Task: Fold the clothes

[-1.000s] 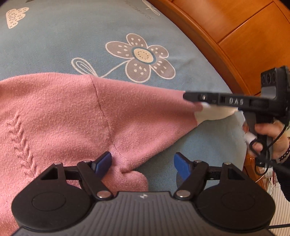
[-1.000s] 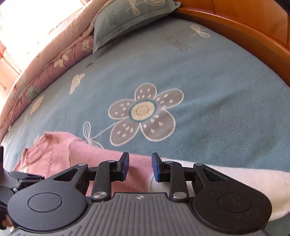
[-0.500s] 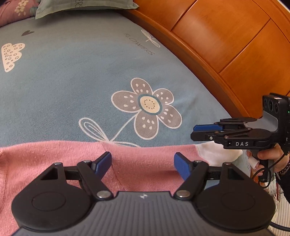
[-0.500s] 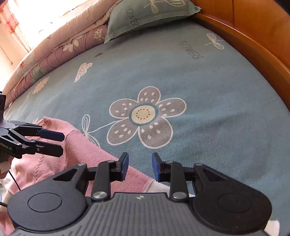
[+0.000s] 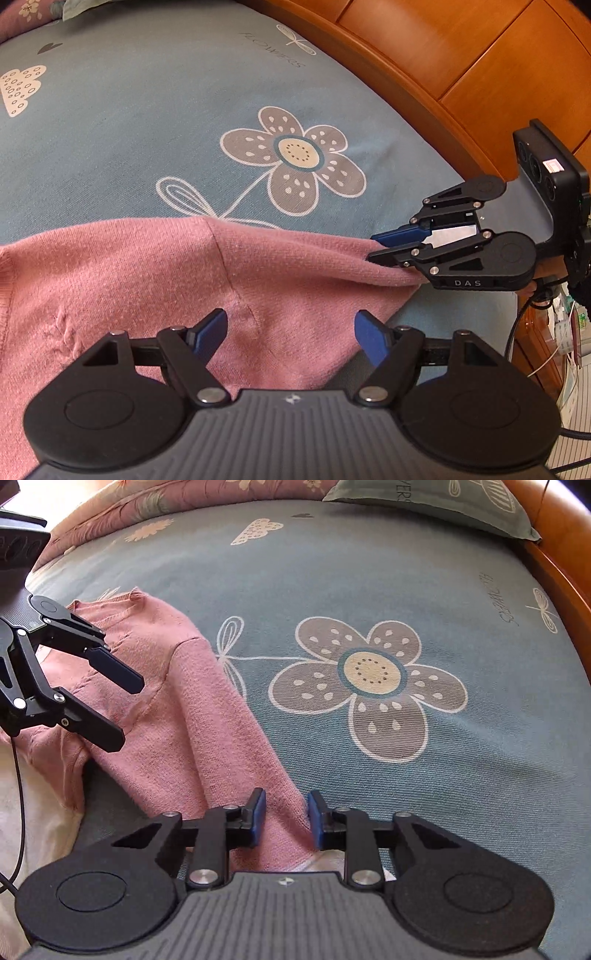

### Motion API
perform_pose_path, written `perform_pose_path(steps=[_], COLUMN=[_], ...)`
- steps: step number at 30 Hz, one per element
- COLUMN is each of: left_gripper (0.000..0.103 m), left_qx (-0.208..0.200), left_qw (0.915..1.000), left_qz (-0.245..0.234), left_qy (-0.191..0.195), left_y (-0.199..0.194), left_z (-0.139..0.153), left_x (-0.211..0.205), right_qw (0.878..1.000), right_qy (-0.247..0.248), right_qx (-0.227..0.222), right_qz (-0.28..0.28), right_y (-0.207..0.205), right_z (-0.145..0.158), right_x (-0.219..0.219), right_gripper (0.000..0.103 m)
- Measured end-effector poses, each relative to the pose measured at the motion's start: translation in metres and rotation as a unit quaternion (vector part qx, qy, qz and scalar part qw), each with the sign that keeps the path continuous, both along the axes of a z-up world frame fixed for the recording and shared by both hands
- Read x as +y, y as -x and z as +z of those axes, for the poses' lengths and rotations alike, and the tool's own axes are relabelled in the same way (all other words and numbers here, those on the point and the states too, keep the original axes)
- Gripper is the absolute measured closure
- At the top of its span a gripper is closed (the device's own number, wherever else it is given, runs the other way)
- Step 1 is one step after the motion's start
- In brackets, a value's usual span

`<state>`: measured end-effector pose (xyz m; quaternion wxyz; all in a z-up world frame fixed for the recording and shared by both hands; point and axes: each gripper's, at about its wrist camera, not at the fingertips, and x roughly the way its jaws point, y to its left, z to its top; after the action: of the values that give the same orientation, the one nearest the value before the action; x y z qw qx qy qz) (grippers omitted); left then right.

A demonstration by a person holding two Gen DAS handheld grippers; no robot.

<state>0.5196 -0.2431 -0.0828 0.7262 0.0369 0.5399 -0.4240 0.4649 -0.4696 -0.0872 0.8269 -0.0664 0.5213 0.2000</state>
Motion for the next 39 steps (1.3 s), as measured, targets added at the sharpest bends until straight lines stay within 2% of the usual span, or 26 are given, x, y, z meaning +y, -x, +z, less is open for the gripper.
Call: perform_pose_path(steps=[3,7,9,12,14,18,20,23,27,30,34,37,38,39], left_gripper=[0.028,0.028,0.028,0.028,0.028,0.028,0.028,0.028,0.028,0.028,0.028,0.028,0.028,0.028], left_qx=[-0.005,-0.017,-0.019,-0.027,-0.029,-0.029,-0.026,-0.022,-0.02,-0.024,-0.021,-0.018,-0.017,-0.017], left_qw=[1.0,0.9995,0.9993,0.9991,0.999,0.9987,0.9987,0.9989,0.9992,0.9992,0.9994,0.9995,0.9995,0.9995], left_qz=[0.007,0.018,0.023,0.028,0.032,0.041,0.044,0.041,0.033,0.026,0.018,0.013,0.012,0.01], left_qy=[0.006,0.019,0.021,0.016,0.013,0.001,-0.005,-0.009,-0.013,-0.017,-0.018,-0.021,-0.022,-0.023], left_y=[0.001,0.001,-0.001,-0.002,-0.003,-0.005,-0.004,-0.001,0.001,0.002,0.001,0.002,0.002,0.003], left_z=[0.005,0.016,0.02,0.022,0.022,0.018,0.016,0.012,0.01,0.01,0.009,0.006,0.005,0.005], left_x=[0.006,0.013,0.017,0.023,0.026,0.033,0.035,0.034,0.027,0.02,0.01,0.003,0.001,-0.002], right_qw=[0.999,0.992,0.992,0.993,0.993,0.986,0.975,0.949,0.916,0.886,0.848,0.833,0.832,0.836], right_qy=[0.028,0.088,0.087,0.083,0.074,0.037,-0.01,-0.071,-0.058,-0.053,-0.05,-0.088,-0.1,-0.106], right_qx=[-0.015,-0.091,-0.083,-0.064,-0.066,-0.065,-0.058,-0.045,-0.035,-0.057,-0.068,-0.06,-0.055,-0.054], right_qz=[0.013,-0.015,-0.029,-0.049,-0.066,-0.152,-0.212,-0.304,-0.396,-0.456,-0.523,-0.543,-0.543,-0.535], right_y=[-0.002,-0.016,-0.024,-0.035,-0.03,-0.005,0.017,0.051,0.082,0.097,0.118,0.126,0.125,0.122], right_z=[0.007,0.023,0.023,0.021,0.025,0.034,0.036,0.034,0.024,0.024,0.017,-0.002,-0.008,-0.01], right_x=[0.005,-0.005,-0.009,-0.014,-0.016,-0.04,-0.058,-0.086,-0.116,-0.142,-0.18,-0.199,-0.202,-0.2], right_gripper=[0.093,0.093,0.092,0.085,0.083,0.074,0.074,0.073,0.073,0.072,0.056,0.053,0.053,0.05])
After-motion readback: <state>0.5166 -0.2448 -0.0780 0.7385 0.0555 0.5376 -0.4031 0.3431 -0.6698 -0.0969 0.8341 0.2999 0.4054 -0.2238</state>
